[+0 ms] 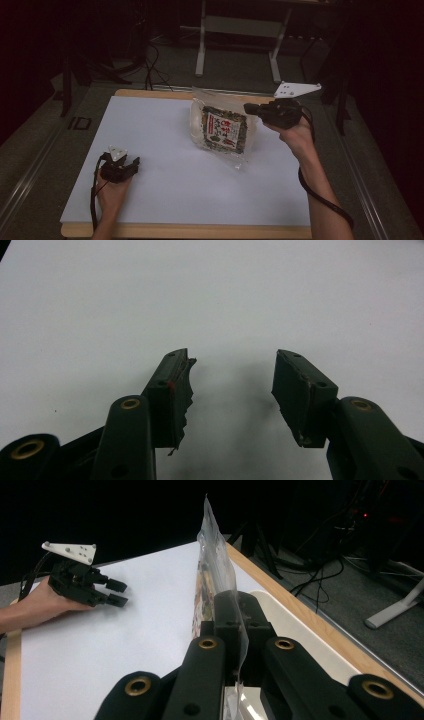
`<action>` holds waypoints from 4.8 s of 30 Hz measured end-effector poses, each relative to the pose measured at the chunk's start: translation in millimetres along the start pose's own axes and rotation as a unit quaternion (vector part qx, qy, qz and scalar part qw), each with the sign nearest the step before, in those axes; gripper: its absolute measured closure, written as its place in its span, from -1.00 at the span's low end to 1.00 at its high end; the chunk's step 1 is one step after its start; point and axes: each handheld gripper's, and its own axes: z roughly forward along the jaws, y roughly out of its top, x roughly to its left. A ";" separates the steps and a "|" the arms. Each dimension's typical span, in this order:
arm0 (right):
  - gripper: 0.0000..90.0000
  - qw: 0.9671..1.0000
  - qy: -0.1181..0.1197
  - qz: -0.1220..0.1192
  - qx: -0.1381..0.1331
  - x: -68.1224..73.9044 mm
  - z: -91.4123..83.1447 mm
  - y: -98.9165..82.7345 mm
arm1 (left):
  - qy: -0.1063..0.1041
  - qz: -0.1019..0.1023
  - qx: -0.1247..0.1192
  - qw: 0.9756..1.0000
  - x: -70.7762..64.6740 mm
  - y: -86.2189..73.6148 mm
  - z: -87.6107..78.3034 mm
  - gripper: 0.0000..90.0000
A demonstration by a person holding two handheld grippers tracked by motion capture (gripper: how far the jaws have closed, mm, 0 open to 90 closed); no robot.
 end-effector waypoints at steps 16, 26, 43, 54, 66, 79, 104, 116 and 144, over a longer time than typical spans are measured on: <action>0.99 1.000 -0.016 0.003 -0.020 -6.2 -13.4 9.9 | 0.000 0.000 0.000 1.000 -0.1 0.0 0.1 0.10; 0.99 0.999 -0.022 0.005 -0.033 -7.9 -17.2 18.3 | 0.000 -0.001 0.001 1.000 0.1 0.0 0.1 0.09; 0.99 0.998 -0.031 0.013 -0.053 -12.7 -18.3 27.6 | 0.000 -0.002 0.001 1.000 0.4 0.0 -0.2 0.10; 0.99 0.997 -0.044 0.019 -0.066 -17.4 -17.2 34.2 | -0.001 -0.003 -0.001 1.000 0.3 -0.1 -0.2 0.09; 0.99 0.995 -0.051 0.024 -0.082 -22.3 -9.3 39.1 | -0.001 -0.002 -0.001 1.000 0.4 -0.1 -0.2 0.09; 0.99 0.994 -0.056 0.028 -0.094 -29.5 -0.7 42.9 | -0.001 -0.002 -0.002 1.000 0.3 -0.2 -0.2 0.09; 1.00 0.989 -0.078 0.030 -0.120 -35.2 26.5 48.8 | -0.002 -0.002 -0.001 1.000 0.6 -0.1 -0.1 0.09; 1.00 0.986 -0.085 0.048 -0.134 -40.9 46.0 53.6 | -0.003 -0.003 -0.003 1.000 0.9 -0.1 0.0 0.09; 1.00 0.985 -0.067 0.072 -0.143 -50.4 93.9 31.8 | -0.006 -0.011 -0.007 1.000 1.8 -0.7 -1.1 0.09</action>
